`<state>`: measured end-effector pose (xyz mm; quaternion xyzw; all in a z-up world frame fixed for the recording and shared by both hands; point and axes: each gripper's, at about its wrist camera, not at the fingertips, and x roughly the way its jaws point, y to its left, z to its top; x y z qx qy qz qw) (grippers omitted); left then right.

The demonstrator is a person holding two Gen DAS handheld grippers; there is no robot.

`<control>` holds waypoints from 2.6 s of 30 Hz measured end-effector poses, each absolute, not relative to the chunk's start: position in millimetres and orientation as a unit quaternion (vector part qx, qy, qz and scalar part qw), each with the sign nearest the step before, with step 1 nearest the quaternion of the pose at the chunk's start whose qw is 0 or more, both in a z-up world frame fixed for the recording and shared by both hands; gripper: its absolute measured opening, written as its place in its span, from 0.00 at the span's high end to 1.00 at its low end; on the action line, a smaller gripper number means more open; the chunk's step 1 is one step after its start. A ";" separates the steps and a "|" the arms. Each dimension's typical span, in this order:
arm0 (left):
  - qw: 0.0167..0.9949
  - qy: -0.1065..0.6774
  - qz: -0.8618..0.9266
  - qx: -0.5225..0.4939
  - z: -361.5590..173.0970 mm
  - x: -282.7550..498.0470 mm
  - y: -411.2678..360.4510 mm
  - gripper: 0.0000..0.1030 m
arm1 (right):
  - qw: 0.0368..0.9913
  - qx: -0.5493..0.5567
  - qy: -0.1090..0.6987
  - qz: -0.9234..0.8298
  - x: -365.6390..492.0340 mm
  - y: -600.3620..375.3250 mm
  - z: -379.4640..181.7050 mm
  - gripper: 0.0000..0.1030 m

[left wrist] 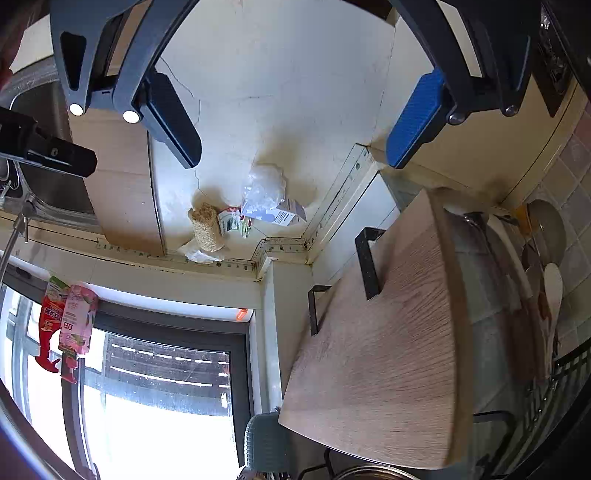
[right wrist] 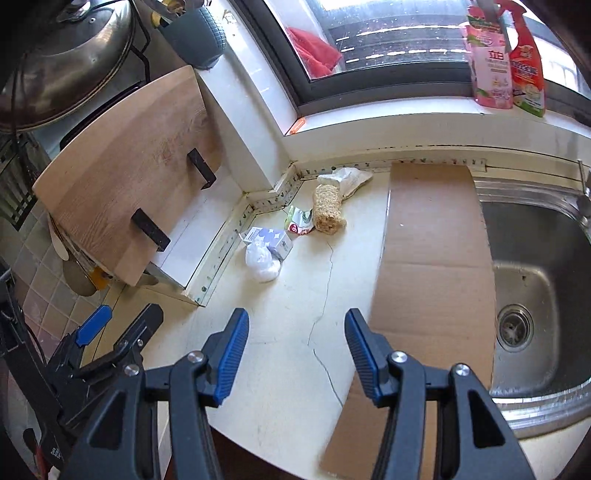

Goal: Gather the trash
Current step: 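Close the left gripper on the clear plastic bag while the right grasps the loofah roll, then carry the plastic bag and loofah down over the floor bin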

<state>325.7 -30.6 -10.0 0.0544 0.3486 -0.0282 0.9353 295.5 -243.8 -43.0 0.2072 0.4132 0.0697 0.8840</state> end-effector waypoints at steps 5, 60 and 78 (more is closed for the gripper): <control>0.924 0.375 -0.006 0.077 -26.5 383.2 -58.9 0.01 | 0.879 0.207 0.422 0.082 365.1 -264.1 -54.2 0.37; 0.877 0.481 -0.010 0.001 -98.6 425.4 -44.9 0.66 | 0.832 0.274 0.466 0.123 418.2 -264.0 -144.2 0.67; 0.885 0.453 -0.105 0.023 -47.8 263.9 1.8 0.66 | 0.856 0.257 0.441 0.081 219.4 -206.0 -91.6 0.67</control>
